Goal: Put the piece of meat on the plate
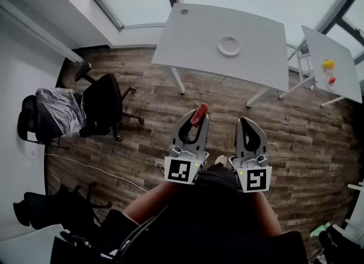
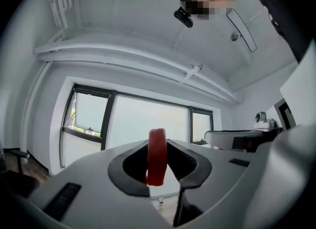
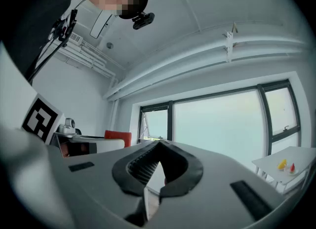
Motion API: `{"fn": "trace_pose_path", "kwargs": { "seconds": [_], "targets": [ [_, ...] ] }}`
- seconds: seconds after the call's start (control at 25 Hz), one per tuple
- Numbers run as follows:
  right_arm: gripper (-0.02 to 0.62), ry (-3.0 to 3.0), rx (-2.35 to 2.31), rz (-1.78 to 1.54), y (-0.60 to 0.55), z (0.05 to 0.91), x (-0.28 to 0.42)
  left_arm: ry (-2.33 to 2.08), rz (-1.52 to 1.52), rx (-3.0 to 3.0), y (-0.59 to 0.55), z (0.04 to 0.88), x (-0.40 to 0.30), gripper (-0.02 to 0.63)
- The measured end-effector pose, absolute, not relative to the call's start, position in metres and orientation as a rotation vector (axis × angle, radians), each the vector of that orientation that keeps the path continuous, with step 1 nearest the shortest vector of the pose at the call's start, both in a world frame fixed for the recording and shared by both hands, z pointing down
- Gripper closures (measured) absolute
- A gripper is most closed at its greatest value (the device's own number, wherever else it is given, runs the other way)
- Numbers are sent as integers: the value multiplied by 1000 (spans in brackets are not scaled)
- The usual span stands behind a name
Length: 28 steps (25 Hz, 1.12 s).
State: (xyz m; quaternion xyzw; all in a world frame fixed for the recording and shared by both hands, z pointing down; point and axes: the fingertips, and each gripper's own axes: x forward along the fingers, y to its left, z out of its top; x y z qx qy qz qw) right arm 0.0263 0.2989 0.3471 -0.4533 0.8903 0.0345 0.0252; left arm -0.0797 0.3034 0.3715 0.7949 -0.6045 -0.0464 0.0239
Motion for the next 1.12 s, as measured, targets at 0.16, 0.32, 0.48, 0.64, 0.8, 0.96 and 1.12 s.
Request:
{"fn": "trace_pose_path", "kwargs": {
  "seconds": [0.16,0.32,0.48,0.64,0.8,0.96,1.12],
  "targets": [
    [593,2747,-1378,119,300,344,24,-1877,-133,2447,302,375,-85,511],
    [592,2691,-1339,83,302,337,32,-1887,-146,2427,302,375,-88,511],
    [592,2673,-1391,34,299,348,53,-1898,-120,2410,302,381,-87,511],
    [592,2674,-1420,-23,296,359,78,-1925,-88,2384,302,387,-84,511],
    [592,2679,-1408,-52,290,364,102,-1955,-57,2365,299,389,-73,511],
    [592,2691,-1367,-52,288,368,123,-1995,-44,2336,298,391,-58,511],
    [592,2698,-1362,-66,284,377,143,-2021,-50,2314,293,394,-44,511]
  ]
}}
